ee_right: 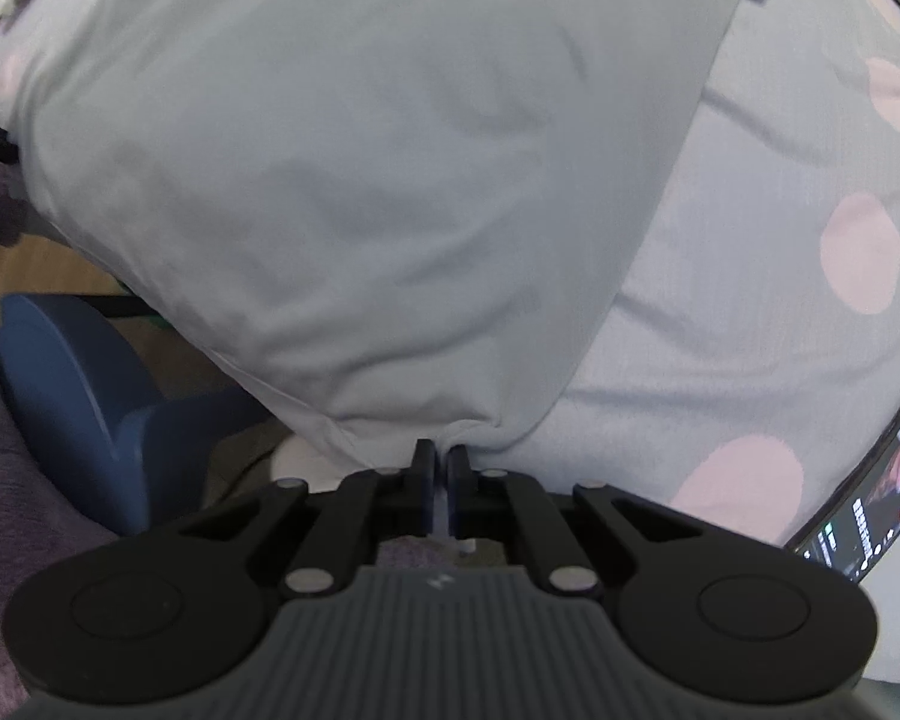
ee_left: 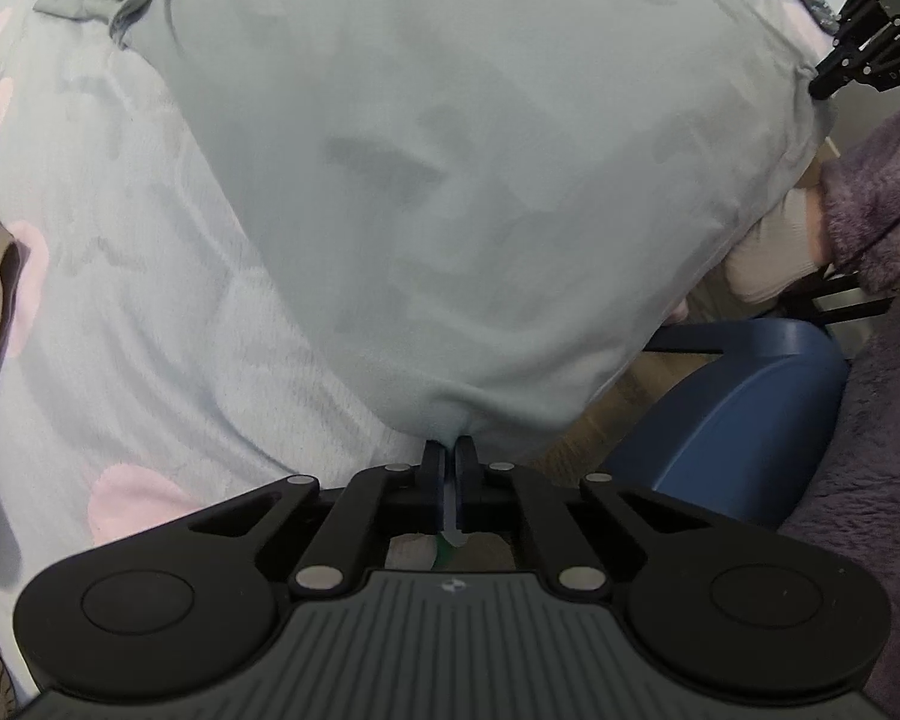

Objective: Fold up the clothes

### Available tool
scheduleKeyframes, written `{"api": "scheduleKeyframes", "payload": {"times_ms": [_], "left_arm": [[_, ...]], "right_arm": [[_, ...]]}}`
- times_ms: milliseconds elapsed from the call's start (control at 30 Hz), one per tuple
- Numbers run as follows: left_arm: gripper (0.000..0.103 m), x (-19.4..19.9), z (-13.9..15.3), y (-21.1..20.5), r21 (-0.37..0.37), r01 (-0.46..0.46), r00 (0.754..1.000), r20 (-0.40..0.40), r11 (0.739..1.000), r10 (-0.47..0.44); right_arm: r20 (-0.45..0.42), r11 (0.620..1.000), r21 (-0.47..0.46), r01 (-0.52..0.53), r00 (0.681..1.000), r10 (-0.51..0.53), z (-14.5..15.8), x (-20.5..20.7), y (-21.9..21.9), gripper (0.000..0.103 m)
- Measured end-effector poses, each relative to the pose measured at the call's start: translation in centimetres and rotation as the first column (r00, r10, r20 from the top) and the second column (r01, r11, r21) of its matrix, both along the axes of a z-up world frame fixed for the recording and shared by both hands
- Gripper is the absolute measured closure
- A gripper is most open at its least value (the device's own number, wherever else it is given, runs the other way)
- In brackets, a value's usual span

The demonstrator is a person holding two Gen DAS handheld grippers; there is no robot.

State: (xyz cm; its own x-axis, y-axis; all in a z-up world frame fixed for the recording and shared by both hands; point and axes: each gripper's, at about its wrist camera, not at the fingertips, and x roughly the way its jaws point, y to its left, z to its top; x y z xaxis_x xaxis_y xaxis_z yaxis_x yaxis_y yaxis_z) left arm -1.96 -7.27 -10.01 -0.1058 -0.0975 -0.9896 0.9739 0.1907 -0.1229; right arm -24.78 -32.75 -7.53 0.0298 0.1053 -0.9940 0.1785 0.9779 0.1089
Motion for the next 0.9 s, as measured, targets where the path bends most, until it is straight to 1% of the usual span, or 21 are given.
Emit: {"api": "scheduleKeyframes", "payload": {"times_ms": [133,233,333,400,500,600,667,767,833,900], "left_arm": [[0.102,1.8,2.3,-0.2,-0.046,-0.007,0.999,-0.039,0.999,0.006],[0.102,3.3,4.3,-0.7,-0.086,-0.04,0.997,-0.064,0.995,0.034],[0.102,5.1,5.7,-1.4,-0.127,-0.078,0.996,-0.06,0.989,0.071],[0.102,6.5,6.3,-2.0,-0.147,-0.103,0.994,-0.048,0.984,0.097],[0.102,8.9,6.2,-3.1,-0.171,-0.155,0.988,-0.033,0.973,0.151],[0.102,11.3,5.4,-4.5,-0.193,-0.206,0.978,-0.023,0.959,0.206],[0.102,12.6,4.6,-5.5,-0.211,-0.235,0.971,-0.018,0.949,0.237],[0.102,14.3,3.8,-6.6,-0.227,-0.258,0.965,-0.017,0.939,0.261],[0.102,15.0,2.9,-7.3,-0.217,-0.267,0.963,-0.016,0.939,0.27],[0.102,15.3,2.1,-7.7,-0.201,-0.259,0.964,-0.001,0.945,0.264]], "right_arm": [[0.063,0.999,0.034,0.013,0.998,-0.015,2.6,0.4,-0.6,0.099],[0.114,0.999,0.046,0.023,0.993,-0.028,4.8,0.8,-1.5,0.099],[0.164,0.998,0.025,0.057,0.985,-0.061,6.5,1.3,-3.3,0.099],[0.194,0.995,0.012,0.101,0.976,-0.102,7.2,1.4,-4.6,0.099],[0.224,0.986,-0.005,0.167,0.961,-0.162,7.4,2.1,-6.7,0.099],[0.242,0.974,-0.019,0.227,0.946,-0.216,7.7,3.5,-9.8,0.1],[0.25,0.965,-0.031,0.262,0.936,-0.246,7.4,4.4,-11.2,0.1],[0.251,0.954,-0.048,0.297,0.928,-0.276,6.2,5.5,-12.4,0.1],[0.238,0.951,-0.056,0.304,0.929,-0.283,5.1,6.6,-12.8,0.1],[0.225,0.95,-0.055,0.309,0.93,-0.289,3.3,7.6,-12.9,0.1]]}}
